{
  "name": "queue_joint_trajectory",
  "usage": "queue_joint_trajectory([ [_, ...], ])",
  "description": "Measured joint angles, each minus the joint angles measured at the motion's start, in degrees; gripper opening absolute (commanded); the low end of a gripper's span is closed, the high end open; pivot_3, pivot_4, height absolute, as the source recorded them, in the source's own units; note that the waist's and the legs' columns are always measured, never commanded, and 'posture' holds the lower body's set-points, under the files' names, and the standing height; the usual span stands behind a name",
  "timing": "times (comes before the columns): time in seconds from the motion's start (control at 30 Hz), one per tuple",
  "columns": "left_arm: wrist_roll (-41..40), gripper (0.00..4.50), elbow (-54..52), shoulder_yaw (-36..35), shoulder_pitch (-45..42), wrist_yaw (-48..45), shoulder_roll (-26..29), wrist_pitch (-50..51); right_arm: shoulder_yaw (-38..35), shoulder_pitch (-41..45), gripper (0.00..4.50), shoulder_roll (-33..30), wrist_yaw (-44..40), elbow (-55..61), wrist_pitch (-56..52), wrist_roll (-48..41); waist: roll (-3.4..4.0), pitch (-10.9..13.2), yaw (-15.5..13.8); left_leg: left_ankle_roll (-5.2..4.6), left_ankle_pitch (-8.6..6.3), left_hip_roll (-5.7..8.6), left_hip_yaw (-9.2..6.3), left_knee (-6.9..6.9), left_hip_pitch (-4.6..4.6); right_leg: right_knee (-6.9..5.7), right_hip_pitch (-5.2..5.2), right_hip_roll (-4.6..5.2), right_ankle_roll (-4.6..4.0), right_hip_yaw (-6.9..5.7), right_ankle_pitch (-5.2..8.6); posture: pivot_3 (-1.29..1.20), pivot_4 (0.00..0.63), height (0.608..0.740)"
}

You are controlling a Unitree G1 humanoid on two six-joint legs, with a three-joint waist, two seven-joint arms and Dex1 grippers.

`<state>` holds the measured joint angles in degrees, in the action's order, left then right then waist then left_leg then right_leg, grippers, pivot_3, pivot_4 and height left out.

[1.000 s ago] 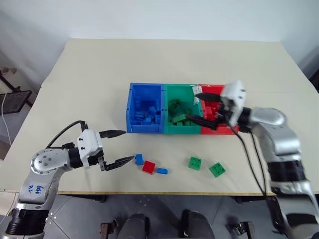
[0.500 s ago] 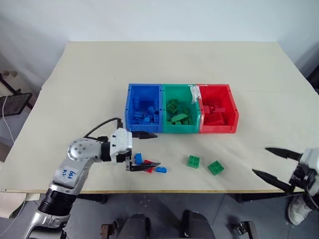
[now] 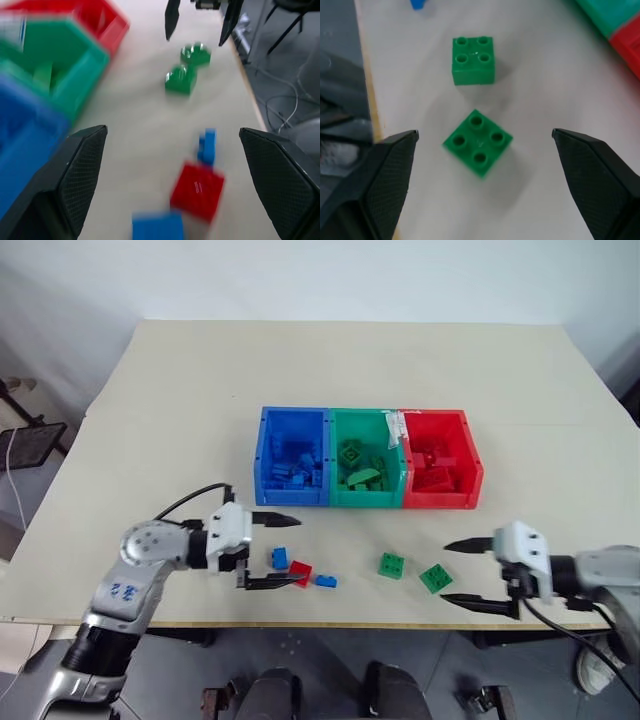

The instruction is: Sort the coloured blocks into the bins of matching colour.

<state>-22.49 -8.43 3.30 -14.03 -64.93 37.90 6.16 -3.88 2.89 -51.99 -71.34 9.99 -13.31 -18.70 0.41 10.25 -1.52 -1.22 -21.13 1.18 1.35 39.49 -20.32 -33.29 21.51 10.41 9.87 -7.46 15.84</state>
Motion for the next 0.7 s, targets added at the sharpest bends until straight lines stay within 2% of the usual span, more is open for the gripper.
queue_joint_trajectory([
  [0.07, 0.0, 4.50, -0.8, -0.9, 1.3, 0.4, 0.8, 0.1, 3.4, 0.4, 3.85, 0.1, -1.0, -2.0, 1.2, 1.4, 0.00, 0.0, -0.2, 0.00, 0.00, 0.00, -0.07, 0.05, -0.07, -0.02, -0.01, 0.01, 0.00, -0.11, 0.00, 0.00, 0.150, 0.740],
  [0.13, 0.0, 4.50, -1.4, -1.3, 1.3, 0.7, 1.0, 0.2, 3.8, 0.9, 3.25, 0.1, -1.5, -3.0, 2.7, 2.1, -0.01, 0.0, -0.2, 0.00, 0.00, 0.01, -0.06, 0.10, -0.06, -0.02, -0.05, 0.01, 0.00, -0.11, 0.00, 0.00, 0.150, 0.740],
  [0.17, 0.0, 4.50, -1.9, -1.6, 1.4, 1.1, 1.0, 0.1, 4.1, 1.2, 2.81, 0.1, -1.6, -3.8, 3.7, 2.3, -0.03, 0.0, -0.1, 0.00, 0.00, 0.00, -0.07, 0.11, -0.06, -0.02, -0.06, 0.00, 0.00, -0.12, 0.00, 0.00, 0.150, 0.740],
  [0.27, 0.0, 4.50, -2.0, -2.8, 1.5, 1.7, 1.0, 0.0, 4.8, 2.1, 2.09, 0.2, -1.7, -5.3, 5.7, 2.8, -0.03, 0.0, 0.1, 0.01, -0.01, -0.03, -0.05, 0.10, -0.02, -0.05, -0.06, -0.02, 0.00, -0.11, 0.00, 0.00, 0.150, 0.740],
  [0.43, 0.0, 4.50, -2.1, -3.2, 2.4, 2.3, 1.0, 0.0, 5.3, 2.9, 2.09, 0.3, -1.9, -6.5, 6.9, 2.7, -0.05, 0.0, 0.1, 0.01, -0.01, -0.03, -0.05, 0.11, 0.00, -0.06, -0.08, -0.02, 0.00, -0.09, 0.00, 0.00, 0.150, 0.740],
  [0.53, 0.1, 4.50, -2.1, -4.3, 3.0, 3.5, 1.0, 0.1, 3.2, 4.7, 2.09, 3.4, 0.7, -7.3, 2.4, -1.2, -0.05, 0.0, 0.1, 0.01, -0.01, -0.06, -0.10, 0.14, -0.02, -0.07, -0.05, -0.02, 0.00, -0.06, 0.00, 0.00, 0.150, 0.740],
  [0.7, -0.1, 4.50, -2.2, -9.0, 3.3, 6.4, 2.1, 0.8, -0.2, 20.2, 2.09, 11.9, 11.2, -4.6, -7.0, -7.8, 0.06, 0.0, 1.1, 0.09, -0.04, -0.10, -0.49, 0.14, 0.03, -0.20, 0.03, -0.07, -0.01, -0.02, 0.00, 0.00, 0.150, 0.740],
])
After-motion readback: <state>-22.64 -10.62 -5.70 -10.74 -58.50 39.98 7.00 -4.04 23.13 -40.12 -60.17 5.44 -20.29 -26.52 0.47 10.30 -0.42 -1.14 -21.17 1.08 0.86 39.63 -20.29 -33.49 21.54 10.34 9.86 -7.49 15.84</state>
